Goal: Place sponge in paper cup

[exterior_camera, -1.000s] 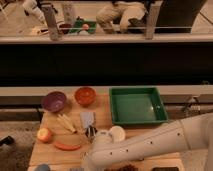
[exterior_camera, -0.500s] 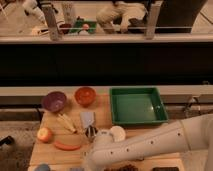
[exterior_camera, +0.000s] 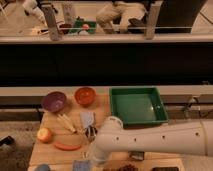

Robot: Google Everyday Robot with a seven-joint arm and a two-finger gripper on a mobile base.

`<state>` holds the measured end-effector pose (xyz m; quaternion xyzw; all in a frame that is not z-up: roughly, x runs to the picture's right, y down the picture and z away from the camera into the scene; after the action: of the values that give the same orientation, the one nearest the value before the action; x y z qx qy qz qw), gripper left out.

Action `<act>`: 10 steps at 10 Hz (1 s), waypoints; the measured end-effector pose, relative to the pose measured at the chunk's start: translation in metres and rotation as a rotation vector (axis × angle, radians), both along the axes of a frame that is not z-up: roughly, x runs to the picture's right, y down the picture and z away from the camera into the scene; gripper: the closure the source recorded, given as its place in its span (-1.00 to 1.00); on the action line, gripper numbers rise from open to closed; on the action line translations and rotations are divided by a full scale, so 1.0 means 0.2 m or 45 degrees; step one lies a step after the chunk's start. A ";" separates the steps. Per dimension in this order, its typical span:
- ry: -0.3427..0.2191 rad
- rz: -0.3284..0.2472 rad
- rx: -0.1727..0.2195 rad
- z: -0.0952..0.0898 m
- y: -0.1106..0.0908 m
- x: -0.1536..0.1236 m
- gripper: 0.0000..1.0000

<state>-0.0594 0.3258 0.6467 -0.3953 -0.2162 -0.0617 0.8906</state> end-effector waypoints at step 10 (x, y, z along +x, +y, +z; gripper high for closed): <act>0.101 0.133 0.154 -0.13 -0.67 0.49 0.42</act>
<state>0.0388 0.1924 0.6211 -0.3313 -0.1968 -0.0125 0.9227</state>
